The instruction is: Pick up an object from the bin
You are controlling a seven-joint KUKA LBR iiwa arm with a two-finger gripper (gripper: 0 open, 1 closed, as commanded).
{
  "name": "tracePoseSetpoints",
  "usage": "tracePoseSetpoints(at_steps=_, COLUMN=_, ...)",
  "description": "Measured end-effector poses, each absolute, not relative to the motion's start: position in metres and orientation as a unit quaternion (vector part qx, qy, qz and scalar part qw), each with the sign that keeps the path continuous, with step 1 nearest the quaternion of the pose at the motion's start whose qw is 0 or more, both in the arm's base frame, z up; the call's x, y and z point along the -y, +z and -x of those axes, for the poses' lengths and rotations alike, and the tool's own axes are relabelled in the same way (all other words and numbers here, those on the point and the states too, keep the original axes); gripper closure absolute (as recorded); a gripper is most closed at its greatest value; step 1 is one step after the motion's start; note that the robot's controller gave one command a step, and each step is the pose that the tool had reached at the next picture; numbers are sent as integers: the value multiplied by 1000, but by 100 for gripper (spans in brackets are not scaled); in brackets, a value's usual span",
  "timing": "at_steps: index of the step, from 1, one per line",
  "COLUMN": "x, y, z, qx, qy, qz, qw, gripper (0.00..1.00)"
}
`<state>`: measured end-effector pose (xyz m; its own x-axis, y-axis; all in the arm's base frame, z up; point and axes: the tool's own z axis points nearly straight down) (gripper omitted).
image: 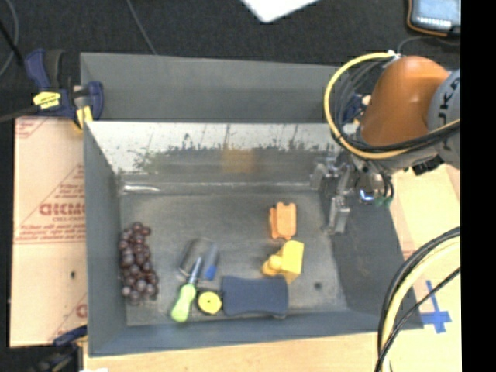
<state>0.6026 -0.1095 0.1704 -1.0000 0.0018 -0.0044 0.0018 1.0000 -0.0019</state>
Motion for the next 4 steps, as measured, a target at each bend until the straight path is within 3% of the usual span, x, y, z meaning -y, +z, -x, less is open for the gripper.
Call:
tracePoseSetpoints(at_steps=1, x=102, y=143, z=-611, qx=-998, qy=-2, qz=68, qw=5, gripper=0)
tracePoseSetpoints(at_steps=2, x=95, y=99, z=-611, qx=-990, qy=0, qz=140, qw=1, gripper=0)
tracePoseSetpoints(at_steps=3, x=81, y=126, z=-625, qx=-975, qy=-3, qz=224, qw=6, gripper=0)
tracePoseSetpoints(at_steps=4, x=74, y=87, z=-621, qx=-977, qy=-2, qz=213, qw=6, gripper=0)
